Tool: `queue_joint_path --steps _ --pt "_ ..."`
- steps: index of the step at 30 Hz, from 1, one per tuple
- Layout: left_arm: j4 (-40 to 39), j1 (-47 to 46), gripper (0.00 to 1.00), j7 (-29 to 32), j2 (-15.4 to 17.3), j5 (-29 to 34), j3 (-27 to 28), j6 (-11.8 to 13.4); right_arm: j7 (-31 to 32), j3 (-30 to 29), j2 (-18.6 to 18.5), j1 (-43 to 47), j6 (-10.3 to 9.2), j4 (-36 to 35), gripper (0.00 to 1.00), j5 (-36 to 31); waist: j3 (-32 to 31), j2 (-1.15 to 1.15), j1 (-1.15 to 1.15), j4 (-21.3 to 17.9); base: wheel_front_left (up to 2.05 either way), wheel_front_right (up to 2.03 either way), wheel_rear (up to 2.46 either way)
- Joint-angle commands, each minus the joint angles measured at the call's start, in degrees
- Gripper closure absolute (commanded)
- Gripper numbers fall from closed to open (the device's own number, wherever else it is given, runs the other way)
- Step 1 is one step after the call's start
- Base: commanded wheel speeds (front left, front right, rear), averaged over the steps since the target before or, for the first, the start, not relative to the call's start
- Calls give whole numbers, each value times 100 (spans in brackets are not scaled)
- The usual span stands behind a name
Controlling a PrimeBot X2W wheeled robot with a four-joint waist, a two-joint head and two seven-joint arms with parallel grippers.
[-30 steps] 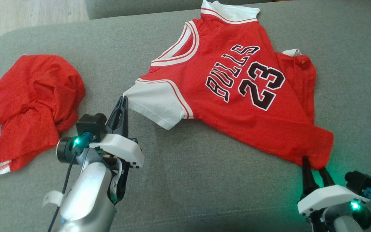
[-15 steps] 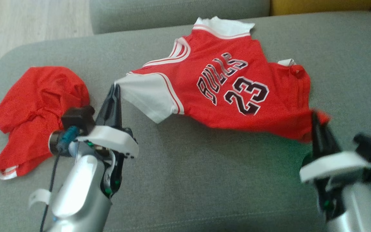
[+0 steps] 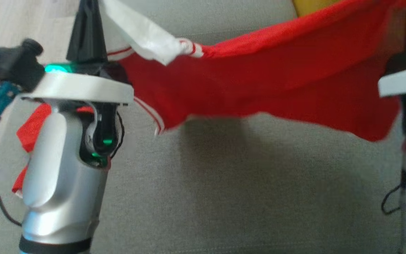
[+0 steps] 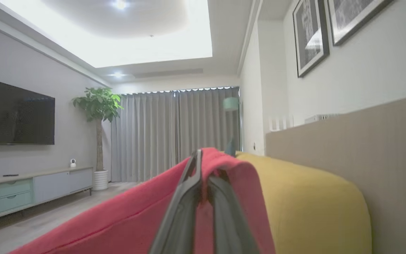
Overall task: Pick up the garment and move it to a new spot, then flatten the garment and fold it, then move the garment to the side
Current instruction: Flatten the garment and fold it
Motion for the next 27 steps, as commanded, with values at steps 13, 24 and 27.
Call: queue_joint_path --steps 13,24,27 --pt "-1595 -880 100 713 378 -59 431 348 1008 -29 16 -404 -4 -1010 100 249 57 0 0 147 0 0 0" --pt "624 -2697 100 833 1009 188 368 -271 644 480 -180 -2396 -4 1268 100 328 1260 0 0 -70 0 0 0" --pt "1466 -3582 100 655 1038 264 372 -402 177 498 -233 -3461 -4 2236 100 274 1648 0 0 2 0 0 0"
